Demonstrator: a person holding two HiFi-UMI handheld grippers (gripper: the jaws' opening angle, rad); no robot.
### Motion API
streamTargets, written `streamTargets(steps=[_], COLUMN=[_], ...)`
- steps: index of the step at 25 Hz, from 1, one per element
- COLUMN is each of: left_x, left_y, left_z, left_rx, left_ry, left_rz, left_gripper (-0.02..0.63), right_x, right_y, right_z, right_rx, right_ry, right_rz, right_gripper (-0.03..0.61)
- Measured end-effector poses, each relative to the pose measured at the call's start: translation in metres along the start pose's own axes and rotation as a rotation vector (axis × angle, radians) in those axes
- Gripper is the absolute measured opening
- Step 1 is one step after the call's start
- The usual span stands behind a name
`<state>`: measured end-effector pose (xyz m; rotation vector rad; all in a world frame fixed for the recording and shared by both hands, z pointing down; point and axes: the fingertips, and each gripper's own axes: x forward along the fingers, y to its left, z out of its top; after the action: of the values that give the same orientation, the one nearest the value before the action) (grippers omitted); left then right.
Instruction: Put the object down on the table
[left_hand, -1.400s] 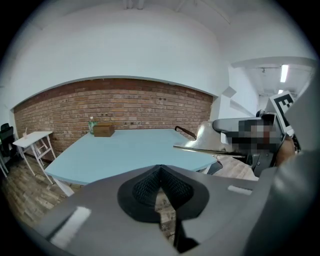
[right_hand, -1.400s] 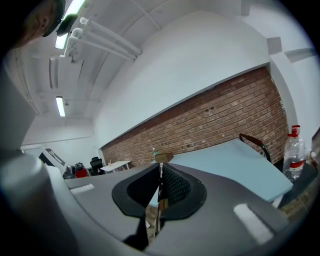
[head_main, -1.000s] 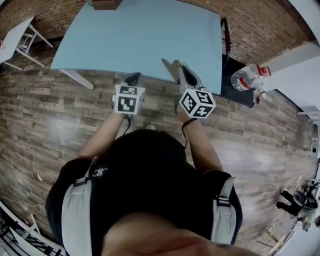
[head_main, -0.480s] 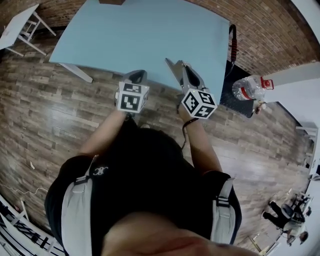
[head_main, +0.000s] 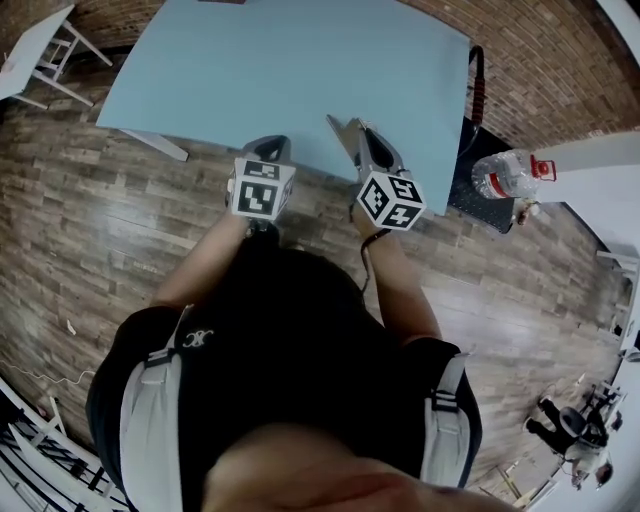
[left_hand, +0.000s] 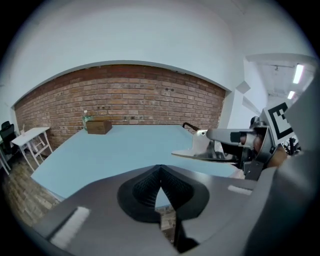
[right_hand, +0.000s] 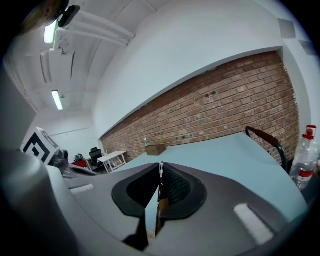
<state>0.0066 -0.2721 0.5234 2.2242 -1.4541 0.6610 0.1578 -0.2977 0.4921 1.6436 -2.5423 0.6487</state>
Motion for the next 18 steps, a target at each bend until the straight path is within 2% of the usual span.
streamTargets(steps=[5,11,18], left_x=[0.020,0.043,0.069], left_y=[0.000,0.013,0.034], left_z=[0.029,0.036,0.050], left_rx=[0.051,0.093,0.108], left_ry=[-0.010,0.012,0.021], left_rz=[-0.046,-0.103,-0.168], left_gripper=[-0.002,-0.002,-0.002], right_x=[0.028,0.063,0.092], right_y=[-0.018,-0.033,-0.046], right_z=[-0.016,-0.050,-0.063], right_rx=[0.000,0.018,0.021], right_ry=[0.046,0.102,0.134], right_rz=[-0.047,-0.123,-0.205], right_gripper=[0.035,0.035,0.035])
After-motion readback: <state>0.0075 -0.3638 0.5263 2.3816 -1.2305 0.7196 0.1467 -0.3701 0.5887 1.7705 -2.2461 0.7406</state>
